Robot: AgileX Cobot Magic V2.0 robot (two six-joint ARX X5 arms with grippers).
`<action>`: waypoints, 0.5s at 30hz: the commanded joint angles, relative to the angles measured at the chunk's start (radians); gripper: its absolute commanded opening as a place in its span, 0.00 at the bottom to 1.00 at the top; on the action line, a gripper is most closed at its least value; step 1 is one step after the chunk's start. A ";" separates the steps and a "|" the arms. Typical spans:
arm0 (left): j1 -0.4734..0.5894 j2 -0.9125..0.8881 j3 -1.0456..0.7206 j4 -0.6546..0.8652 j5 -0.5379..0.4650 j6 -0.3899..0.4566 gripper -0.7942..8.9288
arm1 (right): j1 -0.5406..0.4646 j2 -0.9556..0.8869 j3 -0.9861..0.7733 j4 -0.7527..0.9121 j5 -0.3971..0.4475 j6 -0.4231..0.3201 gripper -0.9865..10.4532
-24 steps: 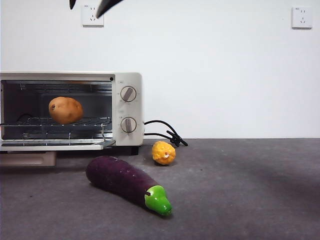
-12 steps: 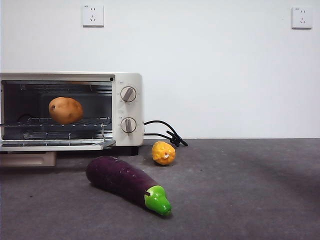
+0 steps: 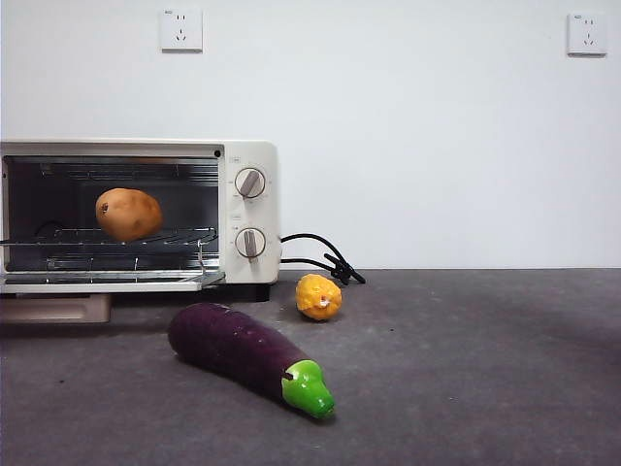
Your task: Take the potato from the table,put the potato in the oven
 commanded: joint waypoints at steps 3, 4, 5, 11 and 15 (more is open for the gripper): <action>0.118 0.057 -0.117 0.095 0.139 0.002 0.07 | 0.006 -0.219 -0.352 -0.027 0.057 -0.036 0.08; 0.140 0.067 -0.143 0.116 0.161 -0.006 0.07 | 0.006 -0.264 -0.426 -0.027 0.084 -0.042 0.08; 0.168 0.077 -0.179 0.146 0.188 -0.019 0.07 | 0.005 -0.320 -0.520 -0.026 0.122 -0.047 0.08; 0.300 0.127 -0.343 0.299 0.341 -0.079 0.07 | -0.009 -0.562 -0.871 -0.026 0.193 -0.055 0.08; 0.340 0.180 -0.392 0.372 0.457 -0.126 0.07 | -0.038 -0.695 -1.003 -0.026 0.200 -0.056 0.08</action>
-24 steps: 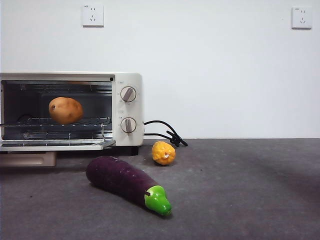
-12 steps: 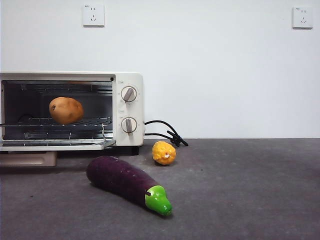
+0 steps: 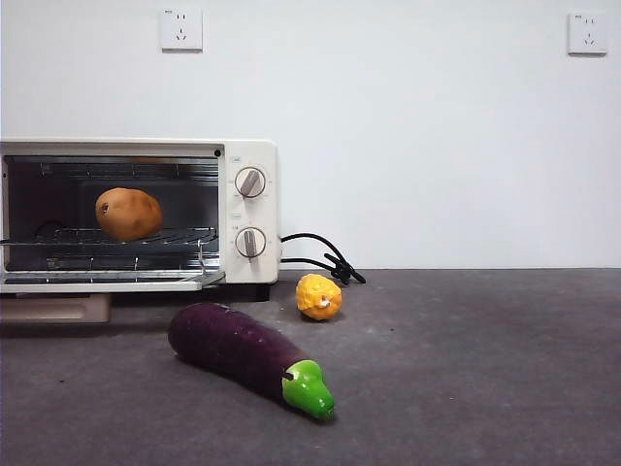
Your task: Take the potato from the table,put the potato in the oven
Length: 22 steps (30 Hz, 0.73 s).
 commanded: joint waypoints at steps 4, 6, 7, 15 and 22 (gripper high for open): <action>0.019 0.103 -0.018 0.050 0.099 -0.056 0.07 | -0.047 -0.199 -0.149 0.000 0.039 -0.014 0.08; 0.019 0.141 -0.018 0.060 0.108 -0.056 0.07 | -0.069 -0.276 -0.229 0.091 0.033 -0.029 0.08; 0.020 0.159 -0.018 0.061 0.108 -0.056 0.07 | -0.081 -0.320 -0.279 0.150 0.031 -0.039 0.08; 0.031 0.239 -0.018 0.079 0.104 -0.055 0.07 | -0.155 -0.657 -0.682 0.310 0.039 -0.019 0.08; 0.073 0.245 -0.018 0.072 -0.024 -0.059 0.07 | -0.155 -0.782 -0.781 0.296 0.074 0.064 0.08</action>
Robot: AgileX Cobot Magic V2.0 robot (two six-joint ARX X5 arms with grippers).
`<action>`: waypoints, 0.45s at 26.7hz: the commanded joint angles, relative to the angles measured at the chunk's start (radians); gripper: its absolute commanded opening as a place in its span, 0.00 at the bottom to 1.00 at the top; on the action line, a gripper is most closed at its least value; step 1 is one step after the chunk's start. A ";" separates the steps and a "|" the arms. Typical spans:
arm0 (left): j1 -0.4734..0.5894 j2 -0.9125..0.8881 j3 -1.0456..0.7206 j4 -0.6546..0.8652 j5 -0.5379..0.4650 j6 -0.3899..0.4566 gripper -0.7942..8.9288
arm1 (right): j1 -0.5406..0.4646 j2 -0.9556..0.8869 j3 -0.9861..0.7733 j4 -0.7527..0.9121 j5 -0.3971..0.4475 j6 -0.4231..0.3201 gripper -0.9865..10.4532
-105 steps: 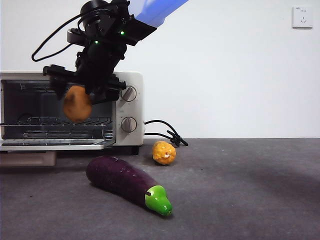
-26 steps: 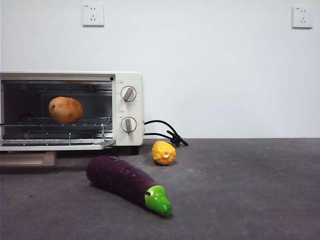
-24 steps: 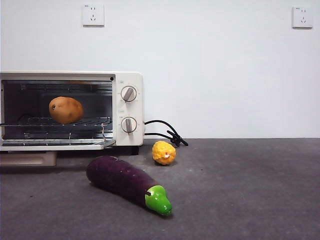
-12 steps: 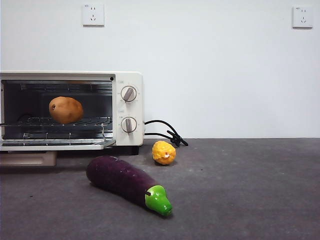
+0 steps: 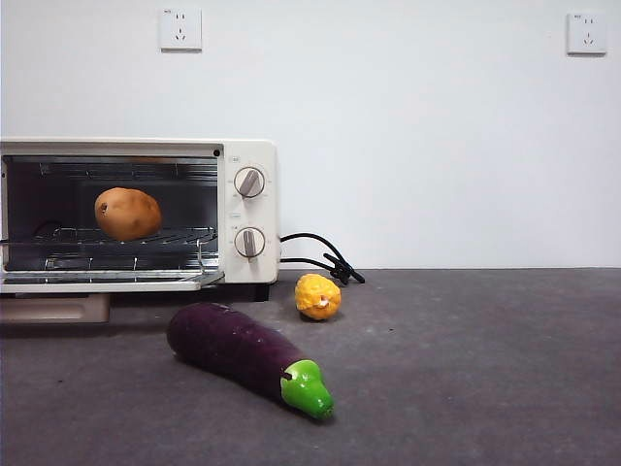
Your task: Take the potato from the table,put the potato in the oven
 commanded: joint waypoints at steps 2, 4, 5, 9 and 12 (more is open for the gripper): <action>0.027 0.019 -0.008 0.000 -0.064 -0.021 0.07 | 0.000 -0.046 -0.018 -0.014 0.030 0.066 0.08; 0.034 0.036 -0.008 0.001 -0.064 -0.030 0.07 | 0.000 -0.063 -0.018 -0.031 0.051 0.078 0.08; 0.037 0.051 -0.008 0.005 -0.065 -0.033 0.07 | 0.000 -0.073 -0.018 -0.043 0.063 0.087 0.08; 0.037 0.113 -0.008 0.027 -0.055 -0.038 0.07 | 0.000 -0.096 -0.018 -0.084 0.088 0.122 0.08; 0.038 0.173 -0.008 0.060 0.005 -0.064 0.07 | 0.000 -0.106 -0.018 -0.106 0.111 0.141 0.08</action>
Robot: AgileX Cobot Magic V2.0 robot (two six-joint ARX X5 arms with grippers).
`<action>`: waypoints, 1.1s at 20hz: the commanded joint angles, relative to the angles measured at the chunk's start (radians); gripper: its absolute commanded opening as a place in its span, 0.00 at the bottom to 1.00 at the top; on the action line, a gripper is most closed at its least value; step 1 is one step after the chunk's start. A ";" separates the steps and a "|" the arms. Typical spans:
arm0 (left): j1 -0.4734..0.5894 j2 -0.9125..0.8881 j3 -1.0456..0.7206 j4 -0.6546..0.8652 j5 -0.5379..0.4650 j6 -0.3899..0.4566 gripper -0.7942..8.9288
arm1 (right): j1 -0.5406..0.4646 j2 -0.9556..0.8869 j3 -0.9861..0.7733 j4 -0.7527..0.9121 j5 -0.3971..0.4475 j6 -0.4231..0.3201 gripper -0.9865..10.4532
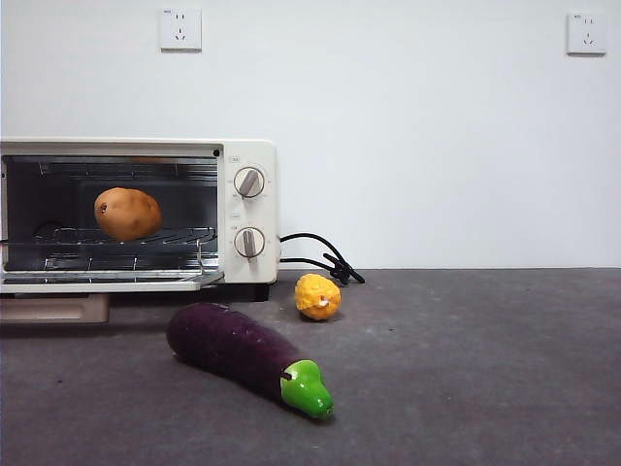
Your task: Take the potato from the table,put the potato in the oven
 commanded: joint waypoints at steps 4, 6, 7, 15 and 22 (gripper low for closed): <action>0.003 0.103 -0.008 0.075 0.079 -0.060 0.07 | 0.001 -0.005 -0.007 -0.030 0.019 0.065 0.08; 0.003 0.120 -0.008 0.103 0.082 -0.071 0.07 | 0.001 -0.005 -0.007 -0.034 0.019 0.077 0.08; 0.003 0.124 -0.008 0.114 0.089 -0.076 0.07 | 0.001 -0.005 -0.007 -0.034 0.019 0.084 0.08; 0.004 0.134 -0.007 0.194 0.120 -0.119 0.07 | 0.001 -0.005 -0.007 -0.036 0.027 0.116 0.08; 0.004 0.135 -0.007 0.215 0.135 -0.130 0.07 | 0.001 -0.005 -0.007 -0.037 0.027 0.137 0.08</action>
